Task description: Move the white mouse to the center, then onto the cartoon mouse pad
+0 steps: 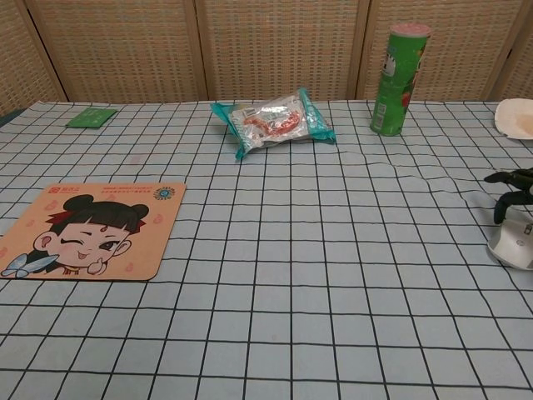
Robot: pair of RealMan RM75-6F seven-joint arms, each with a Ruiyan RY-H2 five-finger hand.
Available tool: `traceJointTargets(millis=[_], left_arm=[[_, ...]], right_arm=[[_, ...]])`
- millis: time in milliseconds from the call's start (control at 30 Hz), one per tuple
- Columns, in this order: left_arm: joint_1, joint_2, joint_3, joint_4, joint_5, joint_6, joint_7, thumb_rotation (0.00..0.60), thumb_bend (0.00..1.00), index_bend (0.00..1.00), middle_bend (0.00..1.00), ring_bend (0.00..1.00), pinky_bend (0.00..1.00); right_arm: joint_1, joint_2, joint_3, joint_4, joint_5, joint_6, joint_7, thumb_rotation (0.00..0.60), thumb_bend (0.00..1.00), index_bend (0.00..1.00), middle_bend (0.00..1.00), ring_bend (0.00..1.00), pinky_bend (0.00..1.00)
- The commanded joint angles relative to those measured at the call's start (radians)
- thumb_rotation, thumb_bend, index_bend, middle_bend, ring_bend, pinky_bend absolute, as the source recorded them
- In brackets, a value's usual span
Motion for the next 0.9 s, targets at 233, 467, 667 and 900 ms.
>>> traceJointTargets(millis=[233, 467, 667, 900], left_arm=[[-0.001, -0.001, -0.003, 0.001, -0.007, -0.002, -0.006, 0.600, 0.01, 0.00, 0.00, 0.00, 0.00], [-0.001, -0.002, -0.002, 0.002, -0.007, 0.000, -0.008, 0.600, 0.00, 0.00, 0.00, 0.00, 0.00], [-0.001, -0.001, -0.002, 0.002, -0.007, 0.001, -0.008, 0.600, 0.00, 0.00, 0.00, 0.00, 0.00], [-0.003, 0.000, -0.009, 0.005, -0.017, 0.000, -0.013, 0.600, 0.00, 0.00, 0.00, 0.00, 0.00]], right_arm=[[-0.004, -0.026, -0.001, 0.029, -0.036, 0.082, 0.020, 0.600, 0.18, 0.73, 0.50, 0.39, 0.46], [-0.003, -0.032, -0.014, 0.037, -0.071, 0.129, 0.039, 0.600, 0.18, 0.80, 0.60, 0.55, 0.61], [0.008, -0.016, -0.011, -0.003, -0.076, 0.130, 0.014, 0.600, 0.18, 0.80, 0.60, 0.55, 0.61], [0.063, 0.022, 0.033, -0.147, -0.057, 0.087, -0.101, 0.600, 0.18, 0.80, 0.60, 0.55, 0.61]])
